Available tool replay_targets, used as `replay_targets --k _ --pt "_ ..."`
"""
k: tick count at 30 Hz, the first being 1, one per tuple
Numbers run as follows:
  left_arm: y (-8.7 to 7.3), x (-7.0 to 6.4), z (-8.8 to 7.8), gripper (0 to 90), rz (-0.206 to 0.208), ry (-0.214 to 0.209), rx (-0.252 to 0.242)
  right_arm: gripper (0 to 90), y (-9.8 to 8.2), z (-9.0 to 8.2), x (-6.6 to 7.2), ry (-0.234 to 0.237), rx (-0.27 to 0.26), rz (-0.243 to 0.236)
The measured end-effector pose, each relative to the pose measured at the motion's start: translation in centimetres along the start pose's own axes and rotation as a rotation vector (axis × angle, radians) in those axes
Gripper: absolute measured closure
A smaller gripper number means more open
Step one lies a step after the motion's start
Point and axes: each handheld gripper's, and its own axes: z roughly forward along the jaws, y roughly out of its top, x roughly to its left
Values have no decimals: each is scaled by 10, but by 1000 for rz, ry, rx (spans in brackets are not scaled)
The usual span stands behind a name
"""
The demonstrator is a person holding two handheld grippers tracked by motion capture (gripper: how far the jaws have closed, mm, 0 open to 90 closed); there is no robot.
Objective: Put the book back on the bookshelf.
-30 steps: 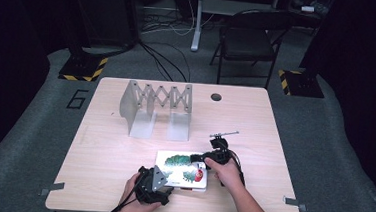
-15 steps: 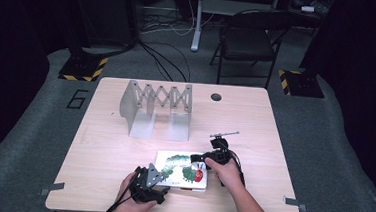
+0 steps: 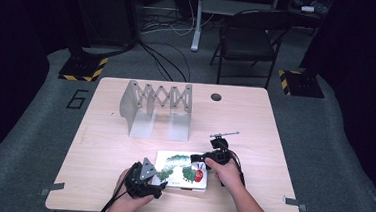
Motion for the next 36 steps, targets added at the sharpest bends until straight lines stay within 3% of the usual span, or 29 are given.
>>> replay_targets --k 6,8,13,19,36 --pt "1 8 3 199 -13 20 11 369 0 0 0 -1 -3 -1" --pt "0 10 6 195 -36 0 11 369 0 0 1 -2 -1 3" --pt "-1 14 7 184 -48 -24 18 367 0 0 2 -11 -1 -3" --pt "-2 16 10 188 -83 -30 8 363 0 0 3 -21 -3 -5" --pt "-2 21 15 112 -93 -47 22 395 0 -1 2 -12 1 7"
